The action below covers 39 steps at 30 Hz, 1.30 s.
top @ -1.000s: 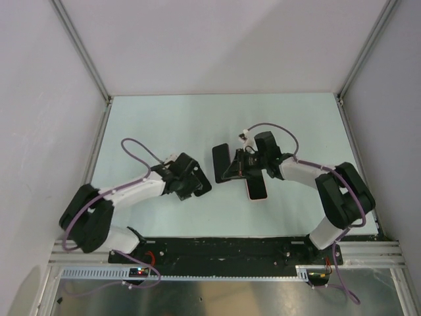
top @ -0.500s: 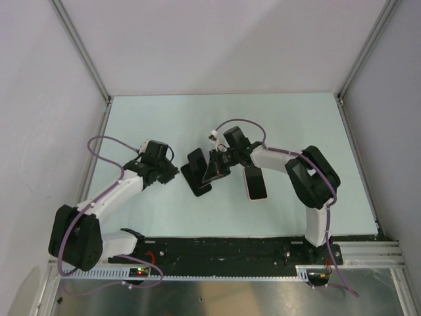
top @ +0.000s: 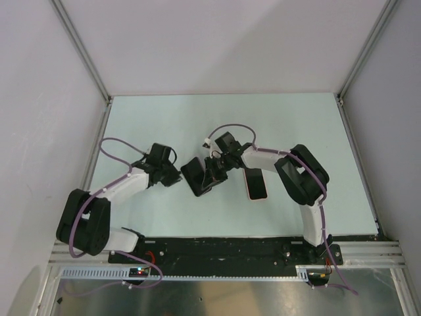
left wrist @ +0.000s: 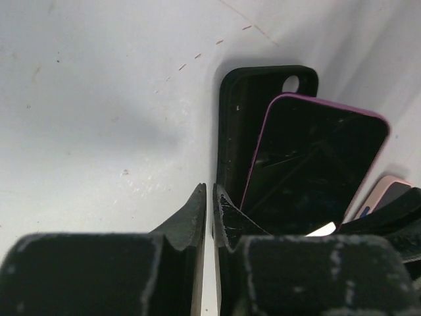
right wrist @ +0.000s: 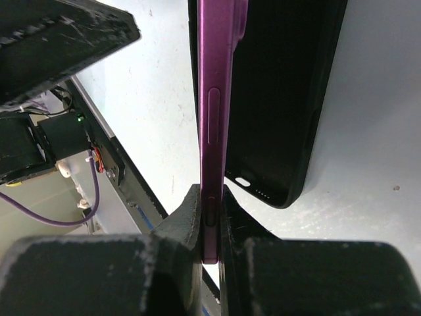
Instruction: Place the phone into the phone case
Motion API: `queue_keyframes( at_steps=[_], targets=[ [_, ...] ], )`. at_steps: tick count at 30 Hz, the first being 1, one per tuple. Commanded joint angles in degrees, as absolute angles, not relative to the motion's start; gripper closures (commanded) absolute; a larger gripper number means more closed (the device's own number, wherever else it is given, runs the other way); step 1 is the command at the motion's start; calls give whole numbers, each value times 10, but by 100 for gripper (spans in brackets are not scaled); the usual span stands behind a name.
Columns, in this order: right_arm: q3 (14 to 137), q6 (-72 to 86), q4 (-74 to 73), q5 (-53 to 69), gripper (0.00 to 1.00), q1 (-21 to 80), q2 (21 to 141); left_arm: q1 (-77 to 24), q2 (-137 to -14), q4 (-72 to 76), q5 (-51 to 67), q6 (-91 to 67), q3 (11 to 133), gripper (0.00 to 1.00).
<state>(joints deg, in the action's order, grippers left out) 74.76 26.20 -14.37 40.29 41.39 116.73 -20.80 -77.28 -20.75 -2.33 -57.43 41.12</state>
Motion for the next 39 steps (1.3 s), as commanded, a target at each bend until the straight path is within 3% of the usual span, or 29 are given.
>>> queue_keyframes(
  at_steps=[1, 20, 22, 27, 31, 34, 39],
  targets=[
    [788, 237, -153, 392, 100, 424, 1181, -206, -792, -168, -7, -567, 395, 91],
    [835, 213, -209, 410, 100, 429, 1236, -208, -897, -126, 16, -560, 427, 97],
    [841, 210, -219, 398, 93, 429, 1234, -208, -906, -127, 16, -559, 438, 98],
    [844, 197, -246, 348, 57, 428, 1208, -208, -923, -127, 18, -556, 454, 98],
    [846, 191, -261, 311, 40, 425, 1183, -208, -929, -127, 18, -555, 457, 99],
    [854, 187, -279, 280, 33, 427, 1166, -207, -932, -127, 17, -553, 459, 99],
    [859, 187, -301, 229, 32, 428, 1133, -207, -936, -127, 20, -548, 462, 100]
  ],
)
